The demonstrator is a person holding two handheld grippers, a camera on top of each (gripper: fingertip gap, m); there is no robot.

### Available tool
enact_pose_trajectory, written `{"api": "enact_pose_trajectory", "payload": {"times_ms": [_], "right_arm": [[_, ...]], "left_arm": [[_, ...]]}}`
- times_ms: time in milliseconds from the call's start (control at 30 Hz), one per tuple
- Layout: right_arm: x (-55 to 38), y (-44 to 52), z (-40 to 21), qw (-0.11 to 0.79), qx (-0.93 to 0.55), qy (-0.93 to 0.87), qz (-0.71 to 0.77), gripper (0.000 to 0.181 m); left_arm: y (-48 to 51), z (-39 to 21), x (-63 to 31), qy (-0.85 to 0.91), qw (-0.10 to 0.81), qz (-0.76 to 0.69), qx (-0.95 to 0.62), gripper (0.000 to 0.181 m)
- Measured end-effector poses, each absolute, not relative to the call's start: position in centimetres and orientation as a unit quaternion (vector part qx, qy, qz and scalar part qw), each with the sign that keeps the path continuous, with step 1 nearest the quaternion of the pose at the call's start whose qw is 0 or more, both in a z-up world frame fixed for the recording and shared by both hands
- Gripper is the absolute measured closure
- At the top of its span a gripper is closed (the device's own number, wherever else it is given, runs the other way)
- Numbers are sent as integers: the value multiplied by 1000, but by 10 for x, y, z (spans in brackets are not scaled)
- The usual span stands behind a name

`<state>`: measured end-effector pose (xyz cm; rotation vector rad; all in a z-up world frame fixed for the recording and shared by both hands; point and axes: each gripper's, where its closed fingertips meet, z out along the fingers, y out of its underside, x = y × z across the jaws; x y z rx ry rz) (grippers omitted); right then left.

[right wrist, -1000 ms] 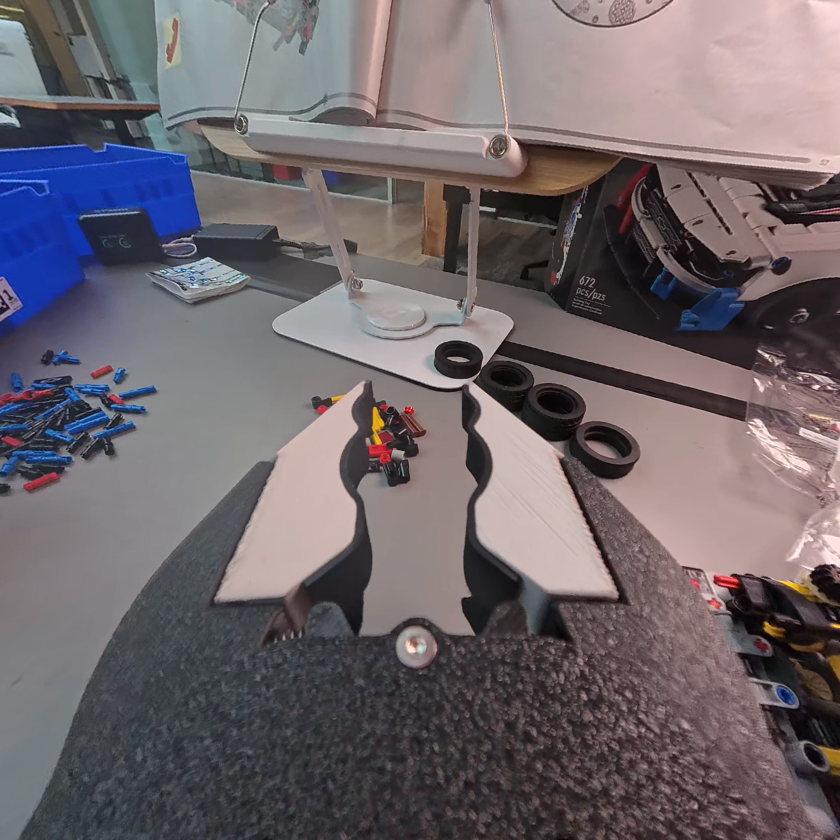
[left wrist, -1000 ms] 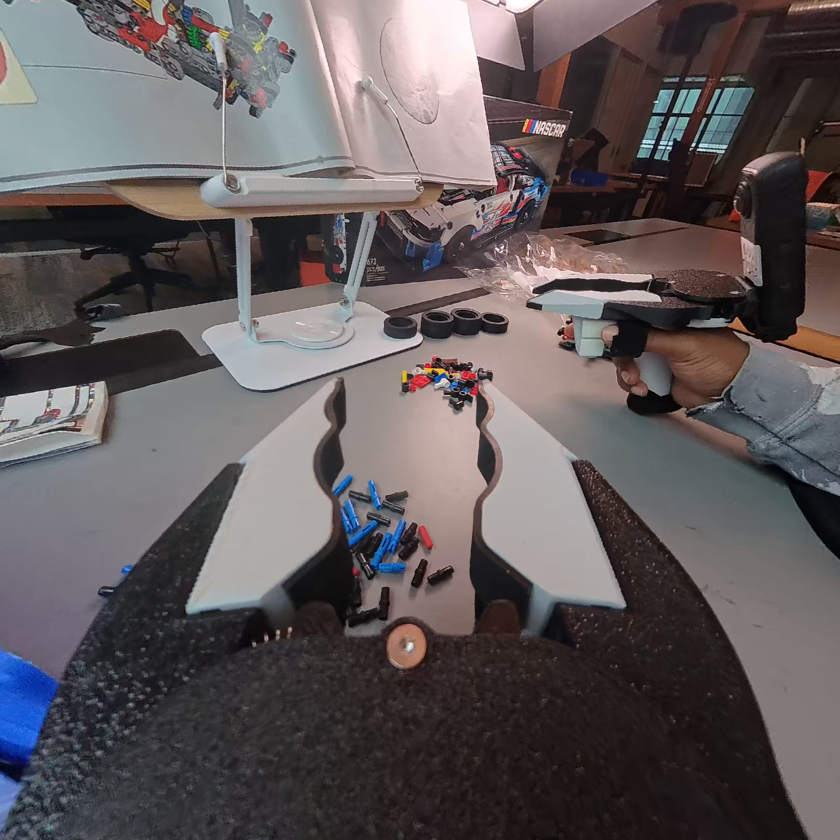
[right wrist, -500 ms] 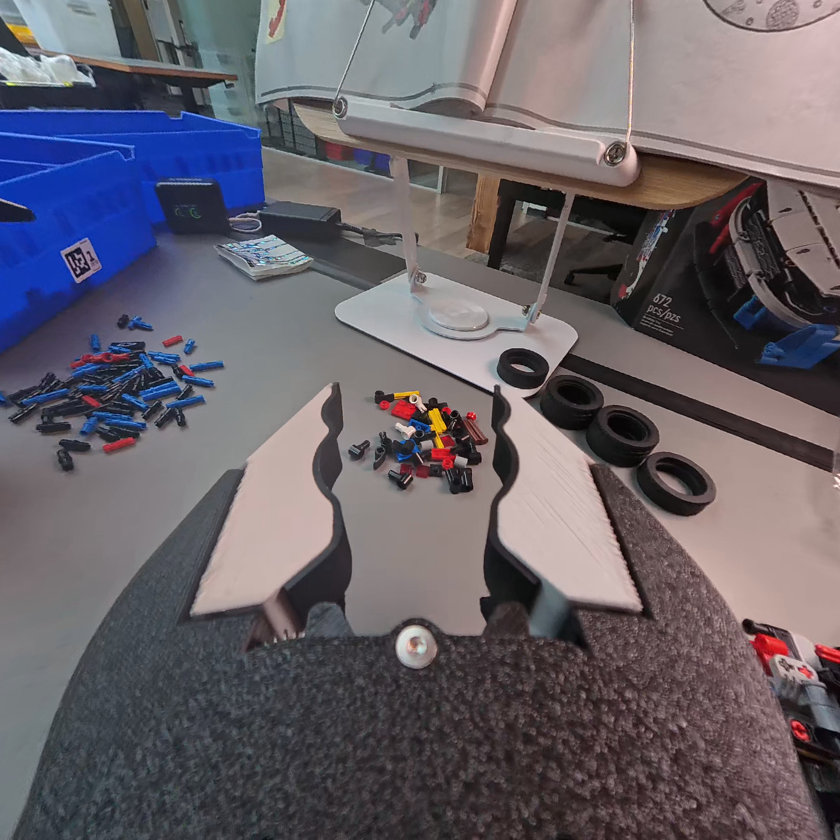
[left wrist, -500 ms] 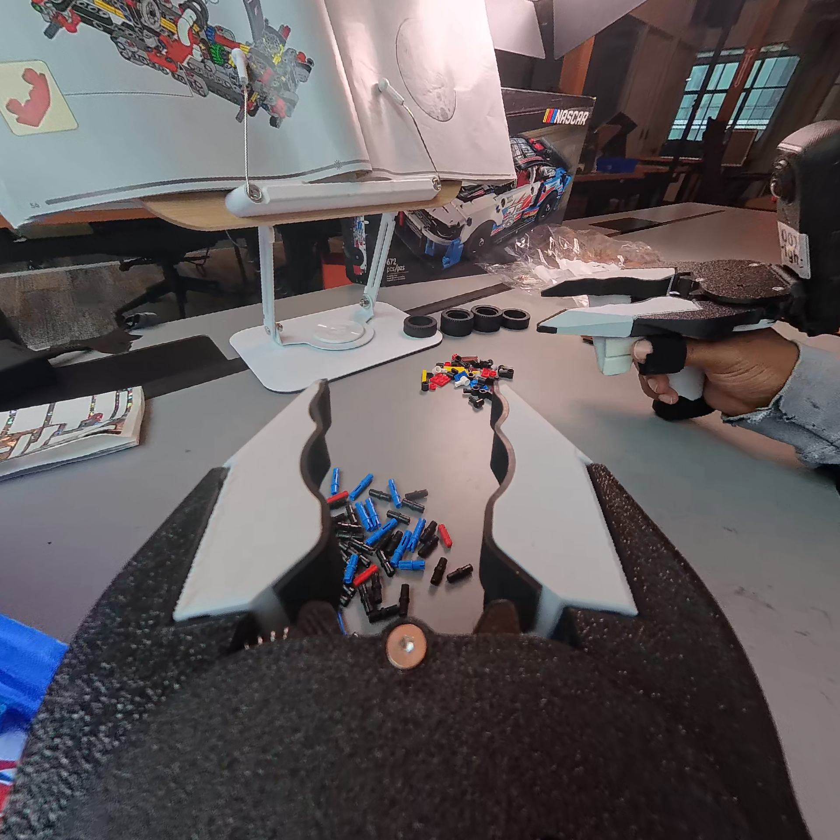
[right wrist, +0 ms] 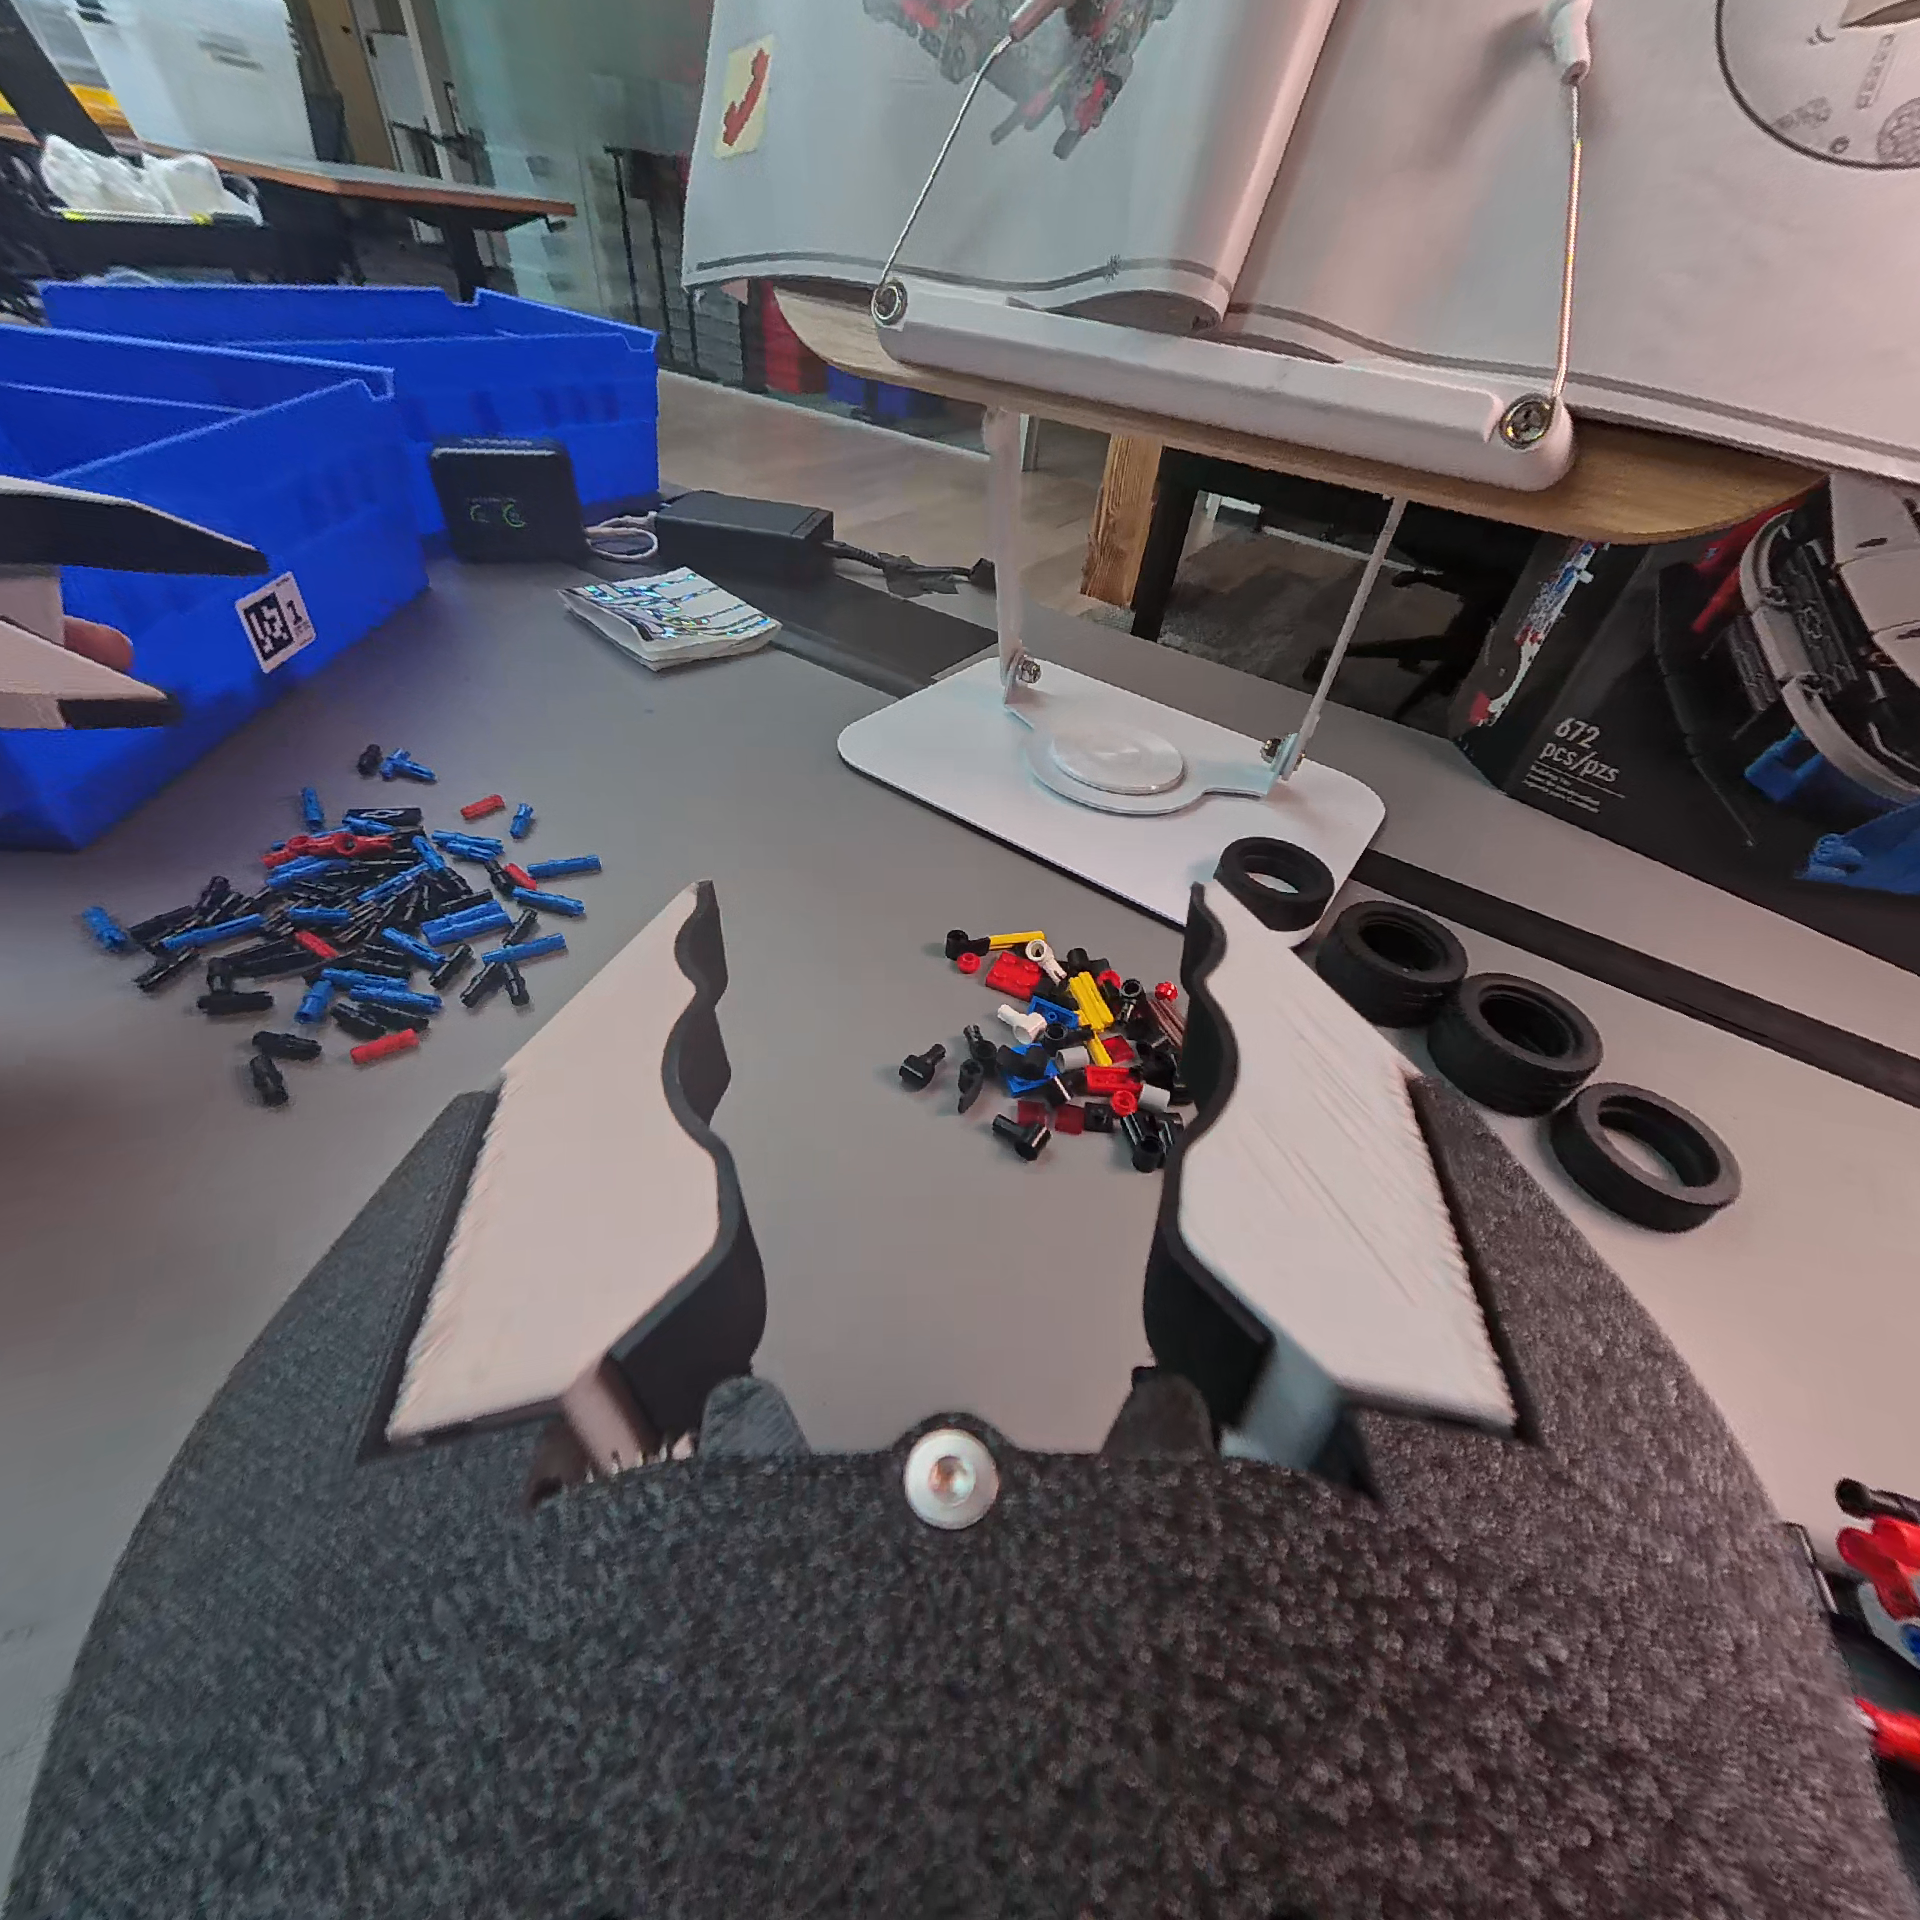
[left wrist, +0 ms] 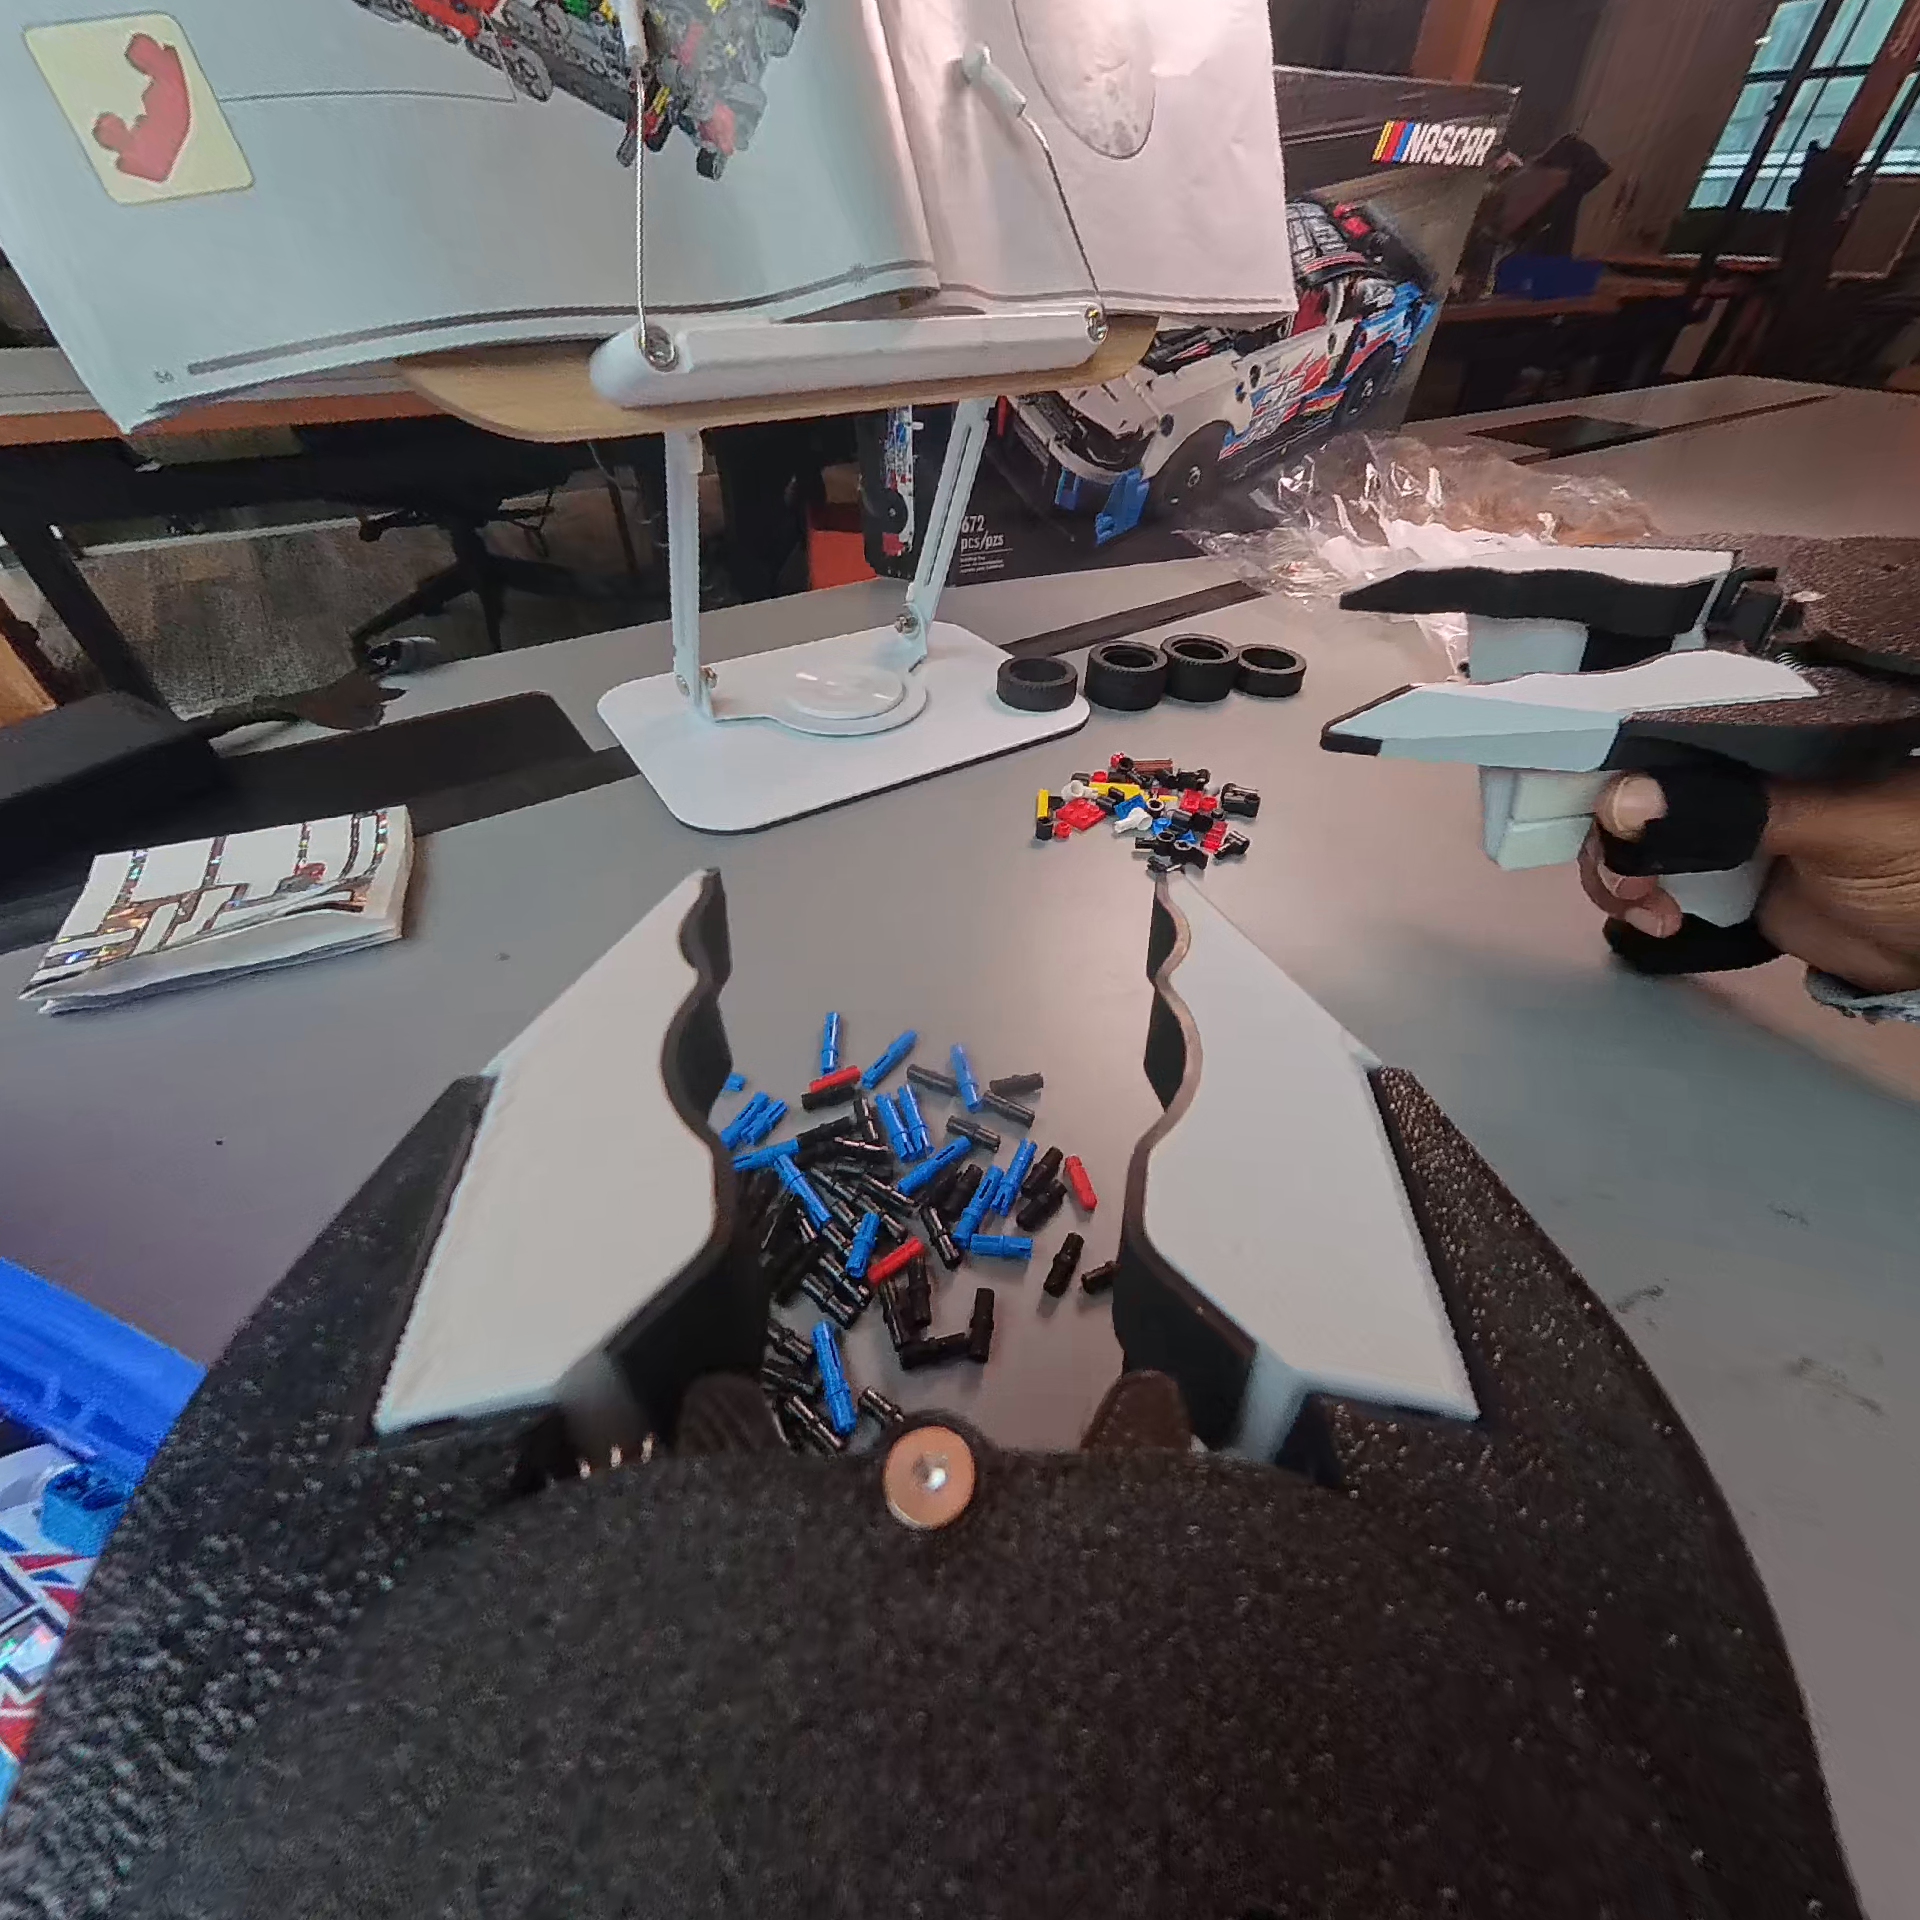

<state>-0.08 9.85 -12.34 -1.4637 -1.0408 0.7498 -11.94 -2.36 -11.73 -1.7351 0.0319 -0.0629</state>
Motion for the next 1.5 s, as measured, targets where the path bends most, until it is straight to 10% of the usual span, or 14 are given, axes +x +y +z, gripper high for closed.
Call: {"api": "enact_pose_trajectory", "payload": {"times_ms": [1500], "right_arm": [[61, 77, -129, 560, -635, -424, 323, 97]], "left_arm": [[-37, -135, -120, 9, 599, -20, -800, 104]]}}
